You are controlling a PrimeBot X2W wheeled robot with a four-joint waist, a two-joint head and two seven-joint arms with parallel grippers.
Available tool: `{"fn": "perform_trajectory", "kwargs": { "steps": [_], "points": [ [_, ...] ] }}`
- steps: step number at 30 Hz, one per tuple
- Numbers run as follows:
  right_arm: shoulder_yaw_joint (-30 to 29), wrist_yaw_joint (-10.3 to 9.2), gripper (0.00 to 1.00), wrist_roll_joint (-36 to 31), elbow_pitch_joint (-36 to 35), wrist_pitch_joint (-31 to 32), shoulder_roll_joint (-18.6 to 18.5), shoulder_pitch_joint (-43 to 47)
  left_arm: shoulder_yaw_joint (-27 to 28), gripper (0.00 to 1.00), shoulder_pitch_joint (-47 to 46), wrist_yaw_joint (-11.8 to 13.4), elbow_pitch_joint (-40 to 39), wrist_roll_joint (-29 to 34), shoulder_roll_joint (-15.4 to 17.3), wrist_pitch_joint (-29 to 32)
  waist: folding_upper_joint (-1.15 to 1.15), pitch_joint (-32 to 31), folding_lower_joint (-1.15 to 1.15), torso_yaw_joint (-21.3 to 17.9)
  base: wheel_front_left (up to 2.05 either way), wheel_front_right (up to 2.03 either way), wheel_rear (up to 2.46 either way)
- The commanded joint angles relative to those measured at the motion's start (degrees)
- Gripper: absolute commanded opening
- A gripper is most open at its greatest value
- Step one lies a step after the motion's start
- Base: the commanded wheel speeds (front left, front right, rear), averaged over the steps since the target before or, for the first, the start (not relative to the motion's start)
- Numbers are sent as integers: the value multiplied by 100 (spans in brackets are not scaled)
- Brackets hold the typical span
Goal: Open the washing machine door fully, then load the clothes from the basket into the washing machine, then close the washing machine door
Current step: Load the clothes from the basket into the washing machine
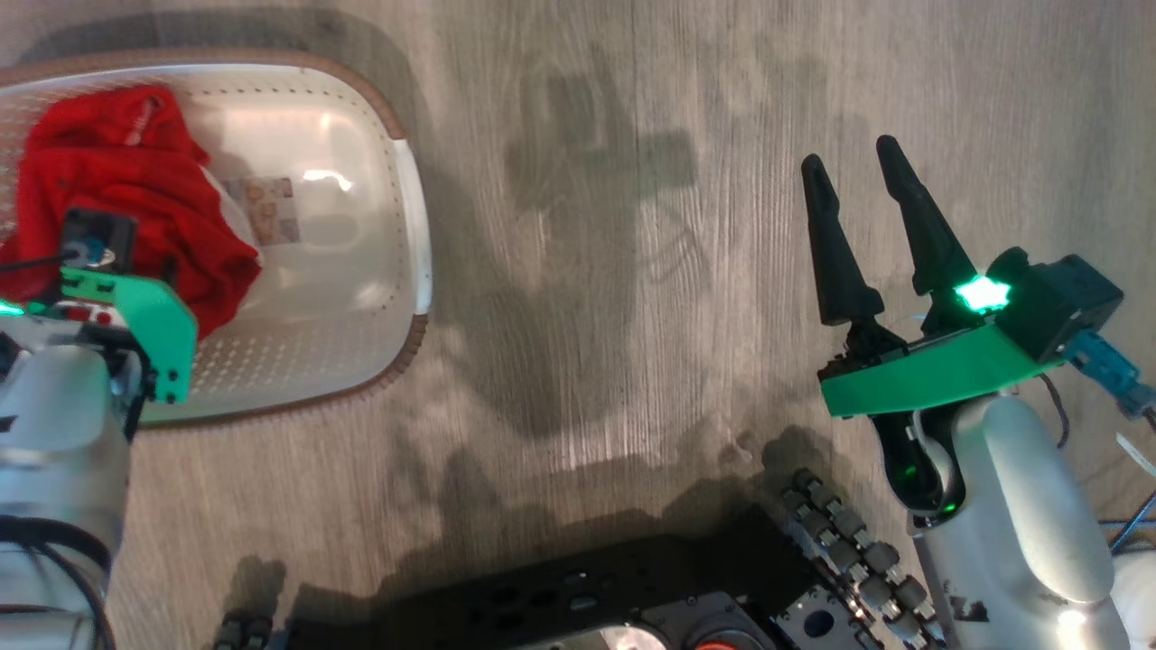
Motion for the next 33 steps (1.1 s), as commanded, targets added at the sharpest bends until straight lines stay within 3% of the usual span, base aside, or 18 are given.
{"fn": "perform_trajectory", "kwargs": {
  "steps": [1, 7, 20, 21, 22, 33],
  "points": [
    [108, 0, 100, 63, -190, -54, 33, 157, 57, 100, 46, 32, 3, 47, 351, 101, 0, 154, 0, -121, 0, 0, 0],
    [109, 0, 100, 138, -321, -54, 33, 117, -29, 100, -162, 178, 43, 87, 539, 520, 0, 412, 0, -239, 0, 0, 0],
    [119, 0, 100, 224, -372, -54, 33, 92, -93, 100, -420, 218, 64, -16, 695, 1008, 0, 676, 0, -319, 0, 0, 0],
    [124, 0, 100, 228, -367, -54, 33, 89, -95, 28, -421, 206, 65, -32, 701, 1019, 0, 675, 0, -323, 0, 0, 0],
    [130, 0, 100, 233, -359, -54, 33, 85, -98, 0, -415, 197, 65, -46, 708, 1017, 0, 671, 0, -327, 0, 0, 0],
    [114, 0, 100, 190, -192, -54, 33, 67, -149, 0, -102, 44, 69, -231, 546, 903, 0, 199, 0, -229, 0, 0, 0]
  ]
}}
